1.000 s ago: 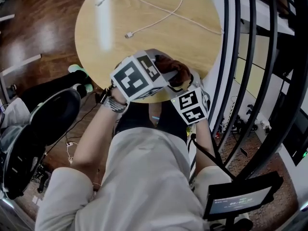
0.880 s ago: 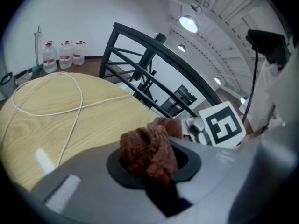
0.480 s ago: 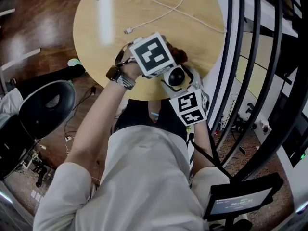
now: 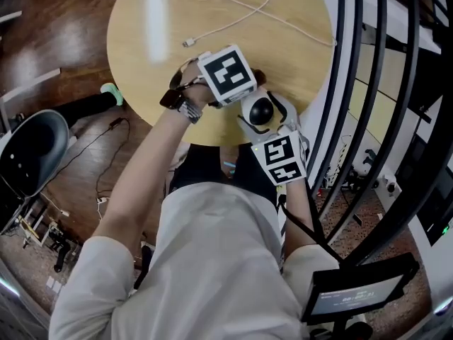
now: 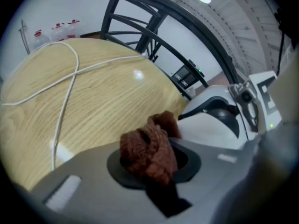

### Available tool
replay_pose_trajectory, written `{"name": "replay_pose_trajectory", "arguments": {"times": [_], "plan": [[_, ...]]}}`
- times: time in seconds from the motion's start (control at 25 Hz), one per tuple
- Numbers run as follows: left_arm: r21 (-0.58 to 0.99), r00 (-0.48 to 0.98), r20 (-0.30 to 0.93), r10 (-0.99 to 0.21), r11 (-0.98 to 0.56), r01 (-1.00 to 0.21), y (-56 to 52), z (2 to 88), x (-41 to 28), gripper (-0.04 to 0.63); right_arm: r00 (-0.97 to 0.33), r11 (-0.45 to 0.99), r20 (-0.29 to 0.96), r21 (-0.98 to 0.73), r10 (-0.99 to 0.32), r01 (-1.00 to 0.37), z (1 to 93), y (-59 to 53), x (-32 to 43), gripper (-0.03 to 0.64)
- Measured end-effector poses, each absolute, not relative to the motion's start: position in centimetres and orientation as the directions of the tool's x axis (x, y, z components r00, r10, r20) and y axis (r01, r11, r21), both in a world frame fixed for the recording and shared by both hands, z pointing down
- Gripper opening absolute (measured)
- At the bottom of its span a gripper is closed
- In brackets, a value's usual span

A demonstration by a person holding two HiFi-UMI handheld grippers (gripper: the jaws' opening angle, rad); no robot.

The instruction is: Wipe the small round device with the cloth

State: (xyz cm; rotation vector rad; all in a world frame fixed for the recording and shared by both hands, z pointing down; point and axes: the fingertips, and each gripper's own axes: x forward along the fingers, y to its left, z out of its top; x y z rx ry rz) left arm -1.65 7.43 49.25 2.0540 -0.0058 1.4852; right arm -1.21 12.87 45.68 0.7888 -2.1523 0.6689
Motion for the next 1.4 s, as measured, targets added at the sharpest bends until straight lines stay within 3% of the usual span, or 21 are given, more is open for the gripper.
{"name": "replay_pose_trajectory", "arguments": {"times": [0.12,0.28,0.56,0.76,1.04,1.2,1.4], "plan": [[0.45,0.338,0.878,0.339,-0.825,-0.342,7.5,49.6,-1.8,0.078,-0.502,0.557,0.776,-0.24,-0.383,-0.795,46.1,13.0,-0.5,0.374],[0.457,0.397,0.862,0.315,-0.82,-0.343,6.9,49.9,-0.8,0.08,-0.35,0.351,0.794,-0.185,-0.498,-0.918,45.9,13.1,1.2,0.377],[0.487,0.546,0.806,0.229,-0.781,-0.391,5.5,48.4,0.1,0.084,-0.264,0.193,0.796,-0.188,-0.545,-0.963,47.1,11.7,1.9,0.377],[0.614,0.717,0.665,0.21,-0.7,-0.364,5.8,42.3,-0.2,0.086,-0.337,0.326,0.786,-0.183,-0.518,-0.927,46.6,11.3,1.4,0.35],[0.709,0.825,0.445,0.35,-0.7,-0.085,8.6,33.0,1.7,0.086,-0.499,0.668,0.784,-0.149,-0.369,-0.729,46.5,11.9,0.5,0.347],[0.685,0.735,0.532,0.42,-0.723,-0.083,10.1,34.2,2.2,0.086,-0.553,0.798,0.785,-0.13,-0.279,-0.588,46.4,12.4,0.3,0.347],[0.632,0.602,0.654,0.457,-0.768,-0.104,11.4,37.6,2.9,0.086,-0.559,0.804,0.785,-0.137,-0.268,-0.578,46.2,12.6,-0.2,0.347]]}}
